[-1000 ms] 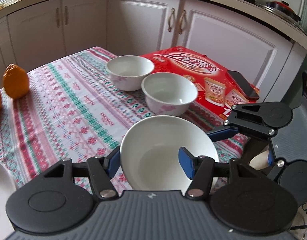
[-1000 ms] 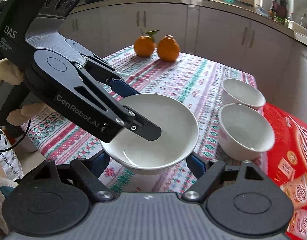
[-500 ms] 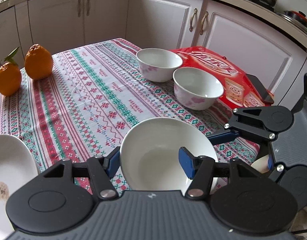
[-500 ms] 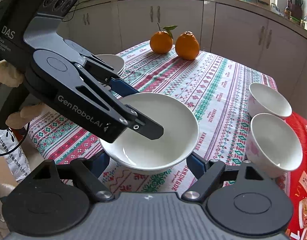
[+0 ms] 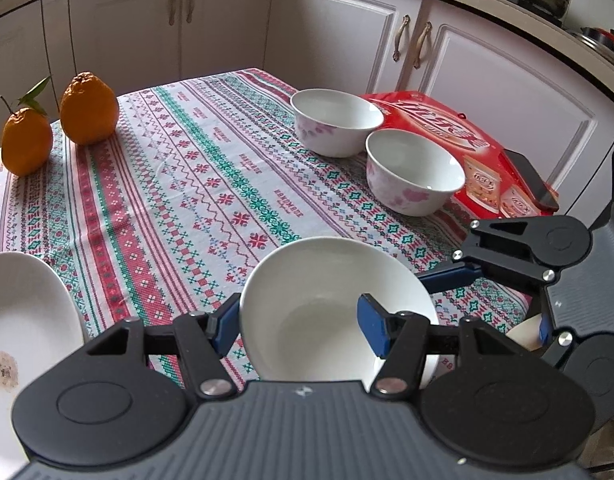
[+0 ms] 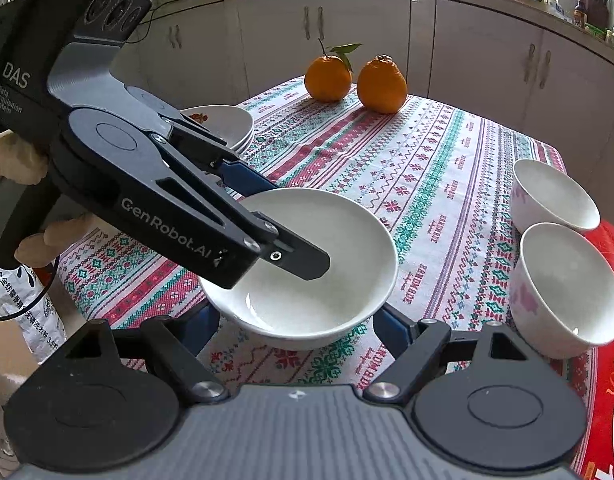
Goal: Organize plates and bowls
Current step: 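Lift the white bowl with the left tool and carry it past the other bowls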
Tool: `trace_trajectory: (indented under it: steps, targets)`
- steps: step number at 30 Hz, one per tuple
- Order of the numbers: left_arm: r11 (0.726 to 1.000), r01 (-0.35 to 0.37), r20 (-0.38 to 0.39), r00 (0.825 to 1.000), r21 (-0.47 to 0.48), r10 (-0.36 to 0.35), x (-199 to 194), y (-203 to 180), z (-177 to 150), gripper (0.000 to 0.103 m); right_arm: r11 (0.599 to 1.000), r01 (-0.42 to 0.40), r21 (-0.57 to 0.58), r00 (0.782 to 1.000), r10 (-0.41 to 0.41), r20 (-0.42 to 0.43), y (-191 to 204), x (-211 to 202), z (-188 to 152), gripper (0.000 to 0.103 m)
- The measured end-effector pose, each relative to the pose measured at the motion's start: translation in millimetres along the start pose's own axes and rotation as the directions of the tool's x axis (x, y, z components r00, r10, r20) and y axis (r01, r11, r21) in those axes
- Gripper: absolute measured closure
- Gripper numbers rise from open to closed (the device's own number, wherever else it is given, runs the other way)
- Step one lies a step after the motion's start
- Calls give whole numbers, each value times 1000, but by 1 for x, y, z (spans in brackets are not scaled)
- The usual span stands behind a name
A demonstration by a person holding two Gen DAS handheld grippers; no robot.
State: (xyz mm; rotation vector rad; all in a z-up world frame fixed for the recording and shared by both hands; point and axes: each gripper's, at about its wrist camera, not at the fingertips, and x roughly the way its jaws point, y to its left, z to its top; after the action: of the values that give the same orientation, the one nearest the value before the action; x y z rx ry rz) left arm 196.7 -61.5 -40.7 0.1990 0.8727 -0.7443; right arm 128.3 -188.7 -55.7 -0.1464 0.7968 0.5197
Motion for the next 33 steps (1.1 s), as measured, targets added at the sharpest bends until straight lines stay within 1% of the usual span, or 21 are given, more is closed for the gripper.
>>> trace_trajectory:
  steps: [7, 10, 11, 12, 13, 14, 16, 18, 19, 22, 25, 27, 29, 33]
  targets:
    - [1000, -5, 1, 1000, -4, 5, 2, 2, -2, 42, 1000, 12, -12, 1000, -12, 1, 3, 1, 0, 16]
    - [1000, 10, 8, 1000, -14, -10, 2, 3, -3, 34, 1000, 19, -18, 1000, -18, 4, 5, 1, 1, 15]
    - [1000, 19, 10, 1000, -19, -18, 2, 3, -3, 29, 1000, 15, -13, 1000, -15, 3, 5, 1, 1, 13]
    - [1000, 23, 14, 1000, -21, -22, 2, 3, -3, 23, 1000, 11, -7, 1000, -11, 3, 4, 1, 1, 11]
    - [1000, 16, 19, 1000, -14, -16, 1, 2, -3, 20, 1000, 17, -2, 1000, -17, 6, 4, 1, 1, 4]
    - [1000, 4, 25, 1000, -7, -4, 0, 0, -2, 16, 1000, 22, 2, 1000, -22, 15, 4, -1, 0, 0]
    - [1000, -7, 37, 999, 4, 7, -5, -2, 0, 15, 1000, 9, 15, 1000, -10, 28, 0, -6, 0, 0]
    - [1000, -16, 51, 999, 12, 15, -12, -4, 3, 10, 1000, 18, 26, 999, -19, 38, -3, -13, -1, 0]
    - [999, -26, 61, 998, 20, 25, -17, -6, 5, 10, 999, 24, 29, 999, -25, 41, -6, -17, -3, 0]
    - [998, -37, 90, 995, 54, 32, -26, -15, 16, 10, 997, 59, 50, 996, -62, 59, -16, -35, -9, 0]
    - [997, -20, 103, 995, 78, 11, -24, -25, 32, 9, 990, 109, 94, 989, -117, 88, -32, -57, -17, 0]
    - [995, -12, 101, 995, 97, 2, -15, -34, 44, 9, 977, 166, 130, 978, -180, 104, -46, -68, -22, 0]
    - [994, 0, 96, 995, 114, -11, -4, -43, 55, 9, 958, 232, 167, 961, -253, 116, -62, -76, -29, 0]
    - [985, 28, 77, 996, 168, -42, 23, -64, 80, 9, 929, 306, 208, 937, -333, 106, -92, -74, -37, 0]
